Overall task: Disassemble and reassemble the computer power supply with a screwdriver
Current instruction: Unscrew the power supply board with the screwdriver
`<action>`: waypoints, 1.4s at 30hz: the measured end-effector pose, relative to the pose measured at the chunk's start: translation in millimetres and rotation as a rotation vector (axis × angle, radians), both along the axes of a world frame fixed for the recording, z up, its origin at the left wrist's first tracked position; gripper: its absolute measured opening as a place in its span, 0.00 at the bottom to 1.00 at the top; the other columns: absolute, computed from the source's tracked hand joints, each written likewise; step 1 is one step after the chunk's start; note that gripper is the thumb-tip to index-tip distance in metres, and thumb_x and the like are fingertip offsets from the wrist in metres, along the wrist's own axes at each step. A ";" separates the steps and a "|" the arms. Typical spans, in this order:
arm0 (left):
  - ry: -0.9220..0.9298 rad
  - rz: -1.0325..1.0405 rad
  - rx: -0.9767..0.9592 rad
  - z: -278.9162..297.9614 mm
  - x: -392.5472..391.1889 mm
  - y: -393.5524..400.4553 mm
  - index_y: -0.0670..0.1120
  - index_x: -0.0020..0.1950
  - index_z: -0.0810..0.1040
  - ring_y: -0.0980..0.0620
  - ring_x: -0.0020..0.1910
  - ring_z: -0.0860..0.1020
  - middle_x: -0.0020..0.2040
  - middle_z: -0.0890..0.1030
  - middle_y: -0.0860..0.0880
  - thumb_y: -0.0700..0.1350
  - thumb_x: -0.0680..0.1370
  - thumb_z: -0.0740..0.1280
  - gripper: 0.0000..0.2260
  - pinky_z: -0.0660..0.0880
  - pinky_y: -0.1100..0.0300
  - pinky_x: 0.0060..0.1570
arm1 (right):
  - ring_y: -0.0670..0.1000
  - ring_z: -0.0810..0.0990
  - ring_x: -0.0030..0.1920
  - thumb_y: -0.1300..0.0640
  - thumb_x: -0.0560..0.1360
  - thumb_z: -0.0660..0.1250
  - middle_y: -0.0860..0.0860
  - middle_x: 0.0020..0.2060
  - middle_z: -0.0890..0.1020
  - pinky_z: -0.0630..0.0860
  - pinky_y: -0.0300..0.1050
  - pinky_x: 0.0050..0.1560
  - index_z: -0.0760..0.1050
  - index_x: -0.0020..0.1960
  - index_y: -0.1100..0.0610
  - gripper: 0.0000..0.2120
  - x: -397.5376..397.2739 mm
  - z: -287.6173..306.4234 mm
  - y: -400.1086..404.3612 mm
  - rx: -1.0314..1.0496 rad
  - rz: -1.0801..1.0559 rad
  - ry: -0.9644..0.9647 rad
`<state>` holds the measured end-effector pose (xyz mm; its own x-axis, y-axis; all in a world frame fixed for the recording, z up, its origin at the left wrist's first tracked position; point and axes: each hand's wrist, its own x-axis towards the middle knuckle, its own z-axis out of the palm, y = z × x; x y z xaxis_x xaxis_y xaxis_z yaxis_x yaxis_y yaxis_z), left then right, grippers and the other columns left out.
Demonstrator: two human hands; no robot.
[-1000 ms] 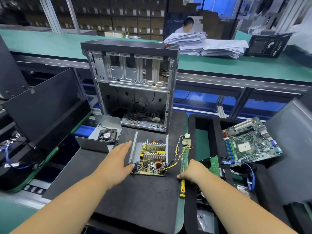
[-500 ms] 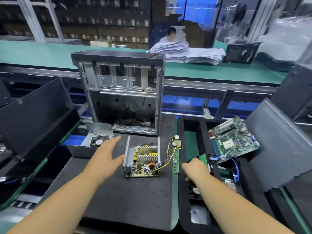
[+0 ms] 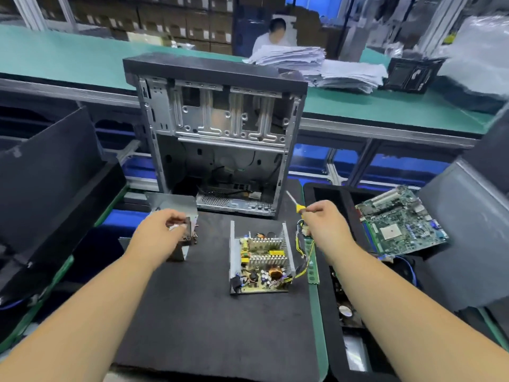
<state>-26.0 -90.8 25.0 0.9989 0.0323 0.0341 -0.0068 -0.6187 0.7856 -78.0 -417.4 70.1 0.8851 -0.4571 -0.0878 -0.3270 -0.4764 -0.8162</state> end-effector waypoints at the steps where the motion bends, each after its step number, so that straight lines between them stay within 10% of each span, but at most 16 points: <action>1: 0.005 -0.017 0.025 -1.7 7.4 5.9 0.56 0.47 0.82 0.63 0.43 0.76 0.47 0.82 0.57 0.41 0.75 0.70 0.09 0.70 0.62 0.47 | 0.52 0.75 0.32 0.51 0.77 0.66 0.52 0.33 0.79 0.67 0.41 0.29 0.75 0.48 0.52 0.04 5.5 -0.5 12.9 0.018 0.022 -0.004; 15: 0.110 -0.434 0.524 -43.7 95.5 10.8 0.58 0.42 0.79 0.56 0.46 0.75 0.47 0.77 0.57 0.47 0.74 0.71 0.05 0.69 0.62 0.45 | 0.39 0.70 0.27 0.55 0.76 0.66 0.44 0.32 0.75 0.67 0.32 0.26 0.74 0.46 0.45 0.05 42.5 -37.8 100.4 0.125 0.138 0.006; 28: 0.190 -0.430 1.004 -51.9 119.3 -27.8 0.48 0.44 0.80 0.48 0.40 0.75 0.40 0.75 0.50 0.41 0.74 0.65 0.05 0.73 0.58 0.38 | 0.44 0.73 0.33 0.52 0.75 0.66 0.41 0.31 0.74 0.69 0.43 0.35 0.73 0.44 0.43 0.04 44.0 -27.0 87.7 0.128 0.073 -0.019; 42: 0.160 -0.388 1.008 -56.2 110.0 -41.6 0.48 0.45 0.78 0.48 0.46 0.78 0.47 0.77 0.49 0.40 0.74 0.62 0.06 0.74 0.57 0.42 | 0.39 0.71 0.30 0.52 0.76 0.66 0.42 0.33 0.73 0.67 0.38 0.32 0.73 0.45 0.43 0.04 24.4 -21.3 72.7 0.105 0.030 -0.003</action>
<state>84.0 -132.4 -31.2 0.9301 -0.2558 -0.2635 -0.2833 -0.9564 -0.0717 -53.6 -344.7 48.8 0.8985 -0.4191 -0.1310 -0.3113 -0.3976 -0.8632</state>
